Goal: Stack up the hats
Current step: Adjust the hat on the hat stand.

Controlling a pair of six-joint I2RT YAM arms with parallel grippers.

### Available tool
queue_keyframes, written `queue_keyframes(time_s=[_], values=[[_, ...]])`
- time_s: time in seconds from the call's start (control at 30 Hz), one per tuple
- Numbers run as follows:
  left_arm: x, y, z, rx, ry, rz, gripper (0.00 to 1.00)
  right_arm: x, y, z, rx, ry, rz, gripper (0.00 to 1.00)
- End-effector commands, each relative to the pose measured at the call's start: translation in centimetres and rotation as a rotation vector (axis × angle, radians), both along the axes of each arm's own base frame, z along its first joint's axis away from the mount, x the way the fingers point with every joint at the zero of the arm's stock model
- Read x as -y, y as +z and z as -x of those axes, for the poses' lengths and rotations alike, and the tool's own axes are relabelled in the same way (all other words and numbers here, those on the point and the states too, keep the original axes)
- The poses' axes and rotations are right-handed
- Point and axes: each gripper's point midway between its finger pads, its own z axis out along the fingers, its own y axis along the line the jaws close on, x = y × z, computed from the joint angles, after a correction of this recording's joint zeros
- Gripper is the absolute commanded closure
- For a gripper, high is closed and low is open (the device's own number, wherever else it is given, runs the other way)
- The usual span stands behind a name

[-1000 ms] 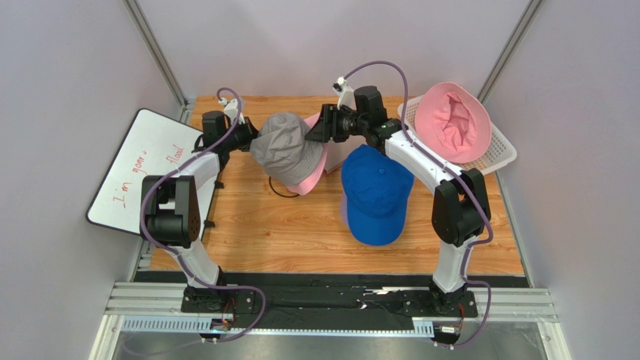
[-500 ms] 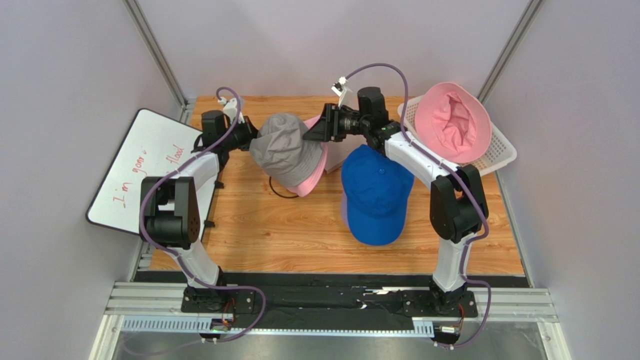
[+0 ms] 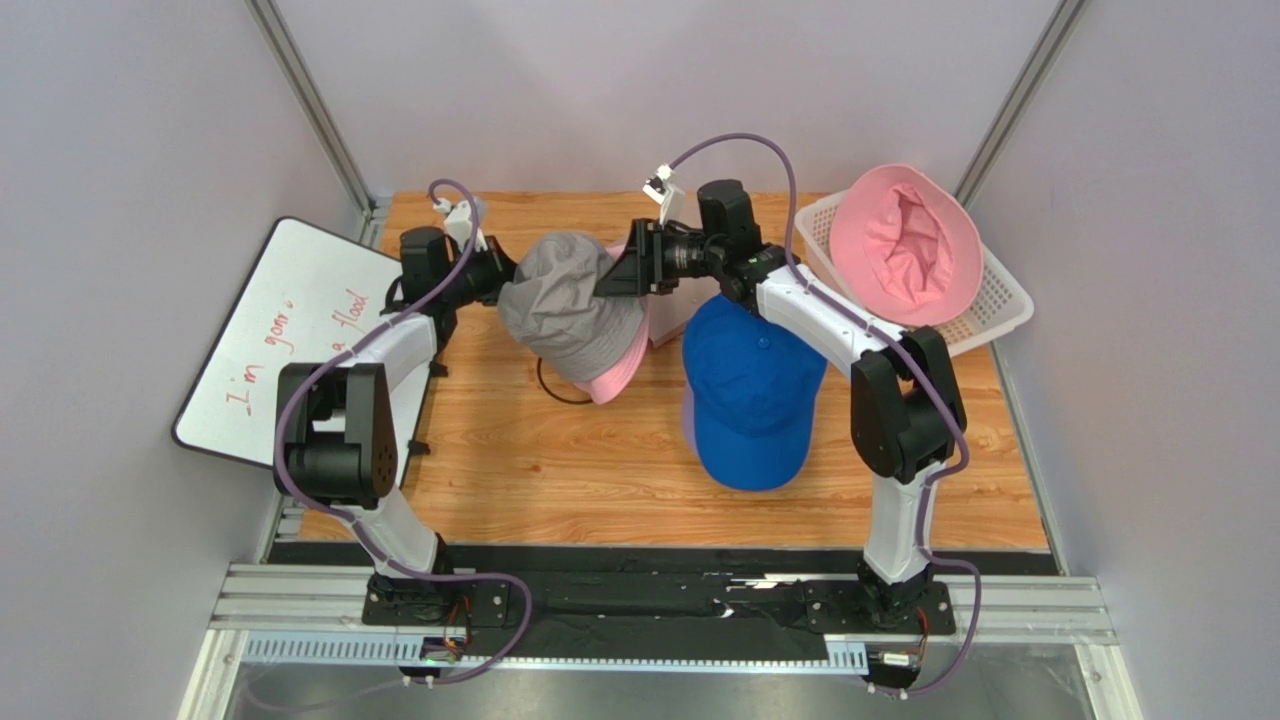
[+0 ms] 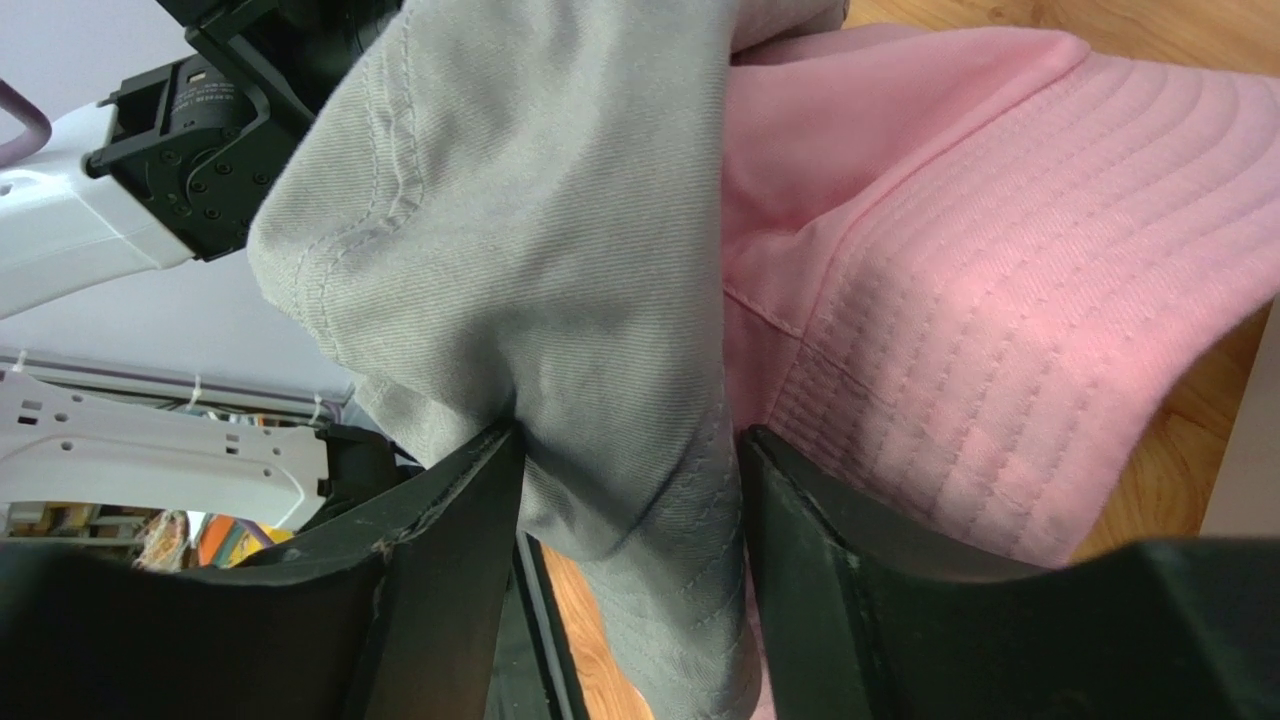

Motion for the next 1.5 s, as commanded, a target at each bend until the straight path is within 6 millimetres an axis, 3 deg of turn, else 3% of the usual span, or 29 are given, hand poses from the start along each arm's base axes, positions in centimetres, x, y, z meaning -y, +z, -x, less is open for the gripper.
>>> queue_keyframes(time_s=[0.0, 0.03, 0.07, 0.13, 0.37, 0.43, 0.63, 0.77, 0.83, 0.93, 1.3, 1.43, 1.47], values=[[1.1, 3.8, 0.4, 0.118, -0.051, 0.024, 1.0, -0.8, 0.6, 0.0, 0.022, 0.032, -0.017, 0.52], [1.1, 3.7, 0.4, 0.117, -0.05, 0.021, 1.0, -0.9, 0.9, 0.1, 0.013, 0.034, -0.026, 0.65], [1.0, 3.7, 0.4, 0.117, -0.047, 0.016, 1.0, -0.8, 1.1, 0.1, 0.013, 0.032, -0.025, 0.88], [0.8, 3.5, 0.4, 0.112, -0.038, 0.001, 1.0, -0.3, 2.1, 0.2, 0.045, 0.016, -0.018, 1.0], [-0.5, 2.7, 0.2, 0.095, 0.012, -0.08, 1.0, 3.7, 3.4, -1.1, 0.148, -0.187, 0.155, 0.99], [-0.8, 2.4, 0.2, 0.088, 0.025, -0.093, 1.0, 5.0, 2.6, -1.3, 0.136, -0.224, 0.182, 0.96], [-1.2, 2.0, 0.1, 0.079, 0.036, -0.122, 1.0, 7.6, 3.3, -1.3, 0.126, -0.287, 0.143, 0.88], [-1.4, 2.0, 0.0, 0.08, 0.042, -0.129, 1.0, 7.9, 3.7, -1.2, 0.144, -0.287, 0.137, 0.55], [-1.3, 2.0, 0.0, 0.078, 0.039, -0.128, 1.0, 7.9, 3.8, -1.3, 0.149, -0.283, 0.136, 0.48], [-0.7, 2.7, 0.2, 0.1, 0.014, -0.108, 1.0, 7.4, 3.6, -1.2, 0.135, -0.251, 0.125, 0.52], [1.0, 2.5, 0.3, 0.102, -0.02, -0.087, 1.0, 5.3, 1.9, -0.7, 0.061, -0.145, 0.069, 0.51], [1.3, 1.9, 0.1, 0.075, -0.008, -0.08, 1.0, 5.5, 1.2, -1.4, 0.066, -0.183, 0.101, 0.96], [1.3, 2.0, -0.1, 0.073, -0.001, -0.083, 1.0, 5.9, 0.5, -1.4, 0.044, -0.204, 0.14, 1.0]])
